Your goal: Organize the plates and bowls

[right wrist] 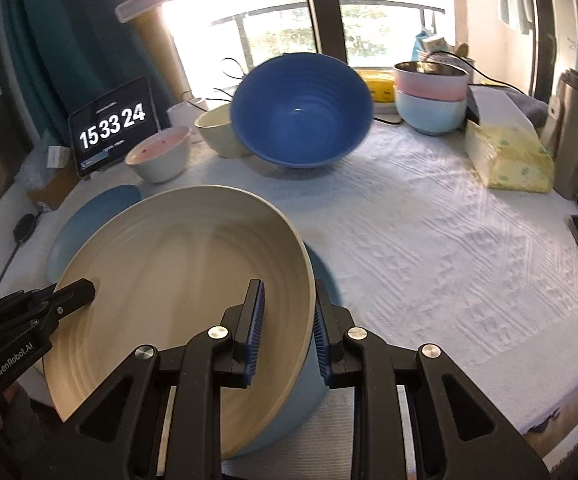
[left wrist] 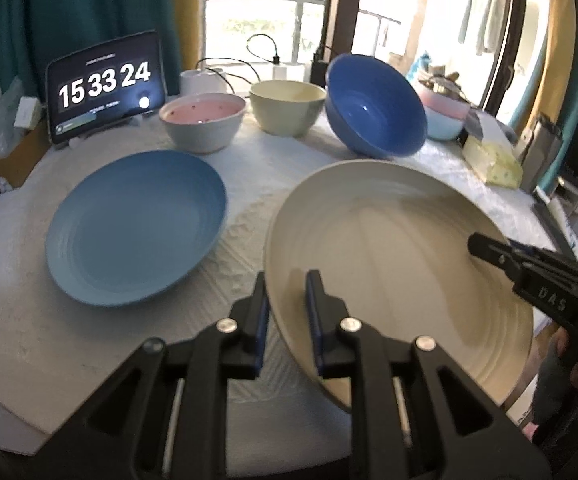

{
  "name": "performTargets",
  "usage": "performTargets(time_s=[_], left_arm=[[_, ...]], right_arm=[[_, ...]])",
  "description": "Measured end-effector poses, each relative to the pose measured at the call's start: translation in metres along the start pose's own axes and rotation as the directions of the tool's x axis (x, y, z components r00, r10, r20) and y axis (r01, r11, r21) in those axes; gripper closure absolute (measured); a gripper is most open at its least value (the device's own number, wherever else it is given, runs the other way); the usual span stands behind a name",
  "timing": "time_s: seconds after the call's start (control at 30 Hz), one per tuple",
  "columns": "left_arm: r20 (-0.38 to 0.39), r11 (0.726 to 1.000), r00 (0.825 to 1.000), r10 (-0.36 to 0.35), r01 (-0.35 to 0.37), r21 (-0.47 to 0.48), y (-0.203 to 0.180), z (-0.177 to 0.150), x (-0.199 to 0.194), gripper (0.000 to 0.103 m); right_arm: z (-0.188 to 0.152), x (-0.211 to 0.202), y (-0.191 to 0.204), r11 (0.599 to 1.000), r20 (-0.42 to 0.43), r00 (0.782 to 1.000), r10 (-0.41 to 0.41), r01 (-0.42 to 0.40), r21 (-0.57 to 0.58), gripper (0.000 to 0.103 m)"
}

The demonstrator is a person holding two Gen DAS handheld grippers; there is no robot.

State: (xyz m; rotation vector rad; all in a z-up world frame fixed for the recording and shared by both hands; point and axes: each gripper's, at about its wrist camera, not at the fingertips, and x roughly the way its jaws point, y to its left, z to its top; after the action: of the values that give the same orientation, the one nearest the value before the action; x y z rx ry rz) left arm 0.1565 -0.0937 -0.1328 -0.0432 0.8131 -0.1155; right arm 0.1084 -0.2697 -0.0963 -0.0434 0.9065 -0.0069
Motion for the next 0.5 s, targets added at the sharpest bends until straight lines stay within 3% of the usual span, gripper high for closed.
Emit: performTargets(time_s=[0.17, 0.27, 0.33, 0.47, 0.5], left_arm=[[-0.023, 0.999, 0.999, 0.038, -0.037, 0.021, -0.01, 0.0, 0.016, 0.081], [-0.077, 0.995, 0.993, 0.094, -0.092, 0.038, -0.012, -0.004, 0.032, 0.08], [-0.1, 0.993, 0.989, 0.107, -0.102, 0.054, -0.014, -0.007, 0.041, 0.08], [-0.07, 0.991, 0.99, 0.119, -0.115, 0.069, -0.014, -0.008, 0.043, 0.075], [-0.07, 0.992, 0.991, 0.116, -0.112, 0.064, -0.013, -0.008, 0.045, 0.069]], right_arm=[[-0.002, 0.005, -0.009, 1.0, -0.002, 1.0, -0.024, 0.024, 0.015, 0.078], [-0.004, 0.011, -0.006, 1.0, -0.007, 1.0, -0.031, 0.031, -0.005, 0.077], [-0.006, 0.014, -0.001, 0.996, 0.007, 0.997, -0.078, 0.079, -0.029, 0.077], [-0.009, 0.02, -0.006, 0.993, 0.006, 0.994, -0.111, 0.111, -0.026, 0.077], [-0.01, 0.022, -0.008, 0.993, 0.0, 0.993, -0.117, 0.117, -0.025, 0.077]])
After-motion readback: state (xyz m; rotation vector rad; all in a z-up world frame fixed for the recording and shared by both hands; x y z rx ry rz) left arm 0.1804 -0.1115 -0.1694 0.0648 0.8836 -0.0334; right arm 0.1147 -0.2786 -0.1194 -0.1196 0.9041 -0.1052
